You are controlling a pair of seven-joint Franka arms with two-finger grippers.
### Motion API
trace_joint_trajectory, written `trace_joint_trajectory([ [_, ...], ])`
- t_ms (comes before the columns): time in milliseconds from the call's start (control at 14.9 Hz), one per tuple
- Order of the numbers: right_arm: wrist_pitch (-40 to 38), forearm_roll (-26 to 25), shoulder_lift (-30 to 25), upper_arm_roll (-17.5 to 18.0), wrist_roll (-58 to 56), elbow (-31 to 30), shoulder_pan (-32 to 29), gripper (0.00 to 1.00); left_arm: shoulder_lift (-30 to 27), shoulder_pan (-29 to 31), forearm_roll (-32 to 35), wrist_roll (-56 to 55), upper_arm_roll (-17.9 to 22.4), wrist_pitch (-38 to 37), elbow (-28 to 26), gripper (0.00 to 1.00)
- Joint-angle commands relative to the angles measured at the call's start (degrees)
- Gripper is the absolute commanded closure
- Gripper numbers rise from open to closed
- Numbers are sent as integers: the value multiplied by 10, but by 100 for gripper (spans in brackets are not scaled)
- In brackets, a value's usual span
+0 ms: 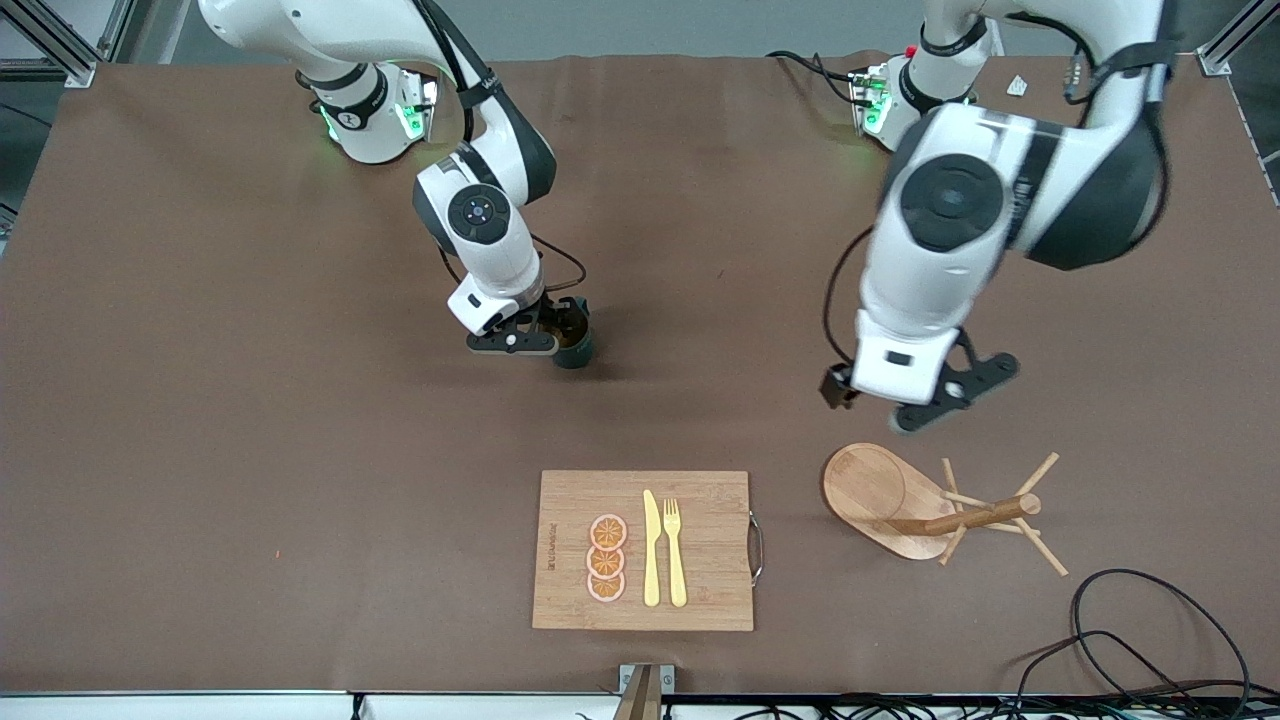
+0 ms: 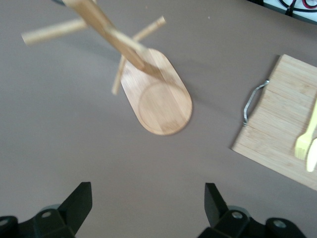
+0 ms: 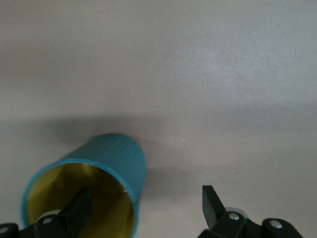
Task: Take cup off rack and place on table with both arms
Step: 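Grasp the mug with the right gripper while the left gripper releases it, then carry the mug with the right gripper while the left gripper withdraws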
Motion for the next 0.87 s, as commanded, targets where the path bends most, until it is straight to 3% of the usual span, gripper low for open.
trace_joint_trajectory([
  [0, 13, 0, -9, -3, -13, -21, 4, 56, -23, 21, -11, 54, -5, -9, -4, 0],
  [67, 9, 0, -10, -2, -45, -19, 3, 84, -25, 30, -11, 65, -5, -14, -4, 0],
  [134, 3, 1, -10, -3, -72, -17, 1, 97, -31, 43, -11, 90, -6, -26, -4, 0],
  [535, -24, 1, -18, -6, -90, -11, -13, 100, -90, 133, -90, 207, -7, -65, 0, 0],
  [803, -61, 1, -46, -6, -286, -6, -77, 99, -136, 170, -90, 312, -3, -118, 0, 0],
])
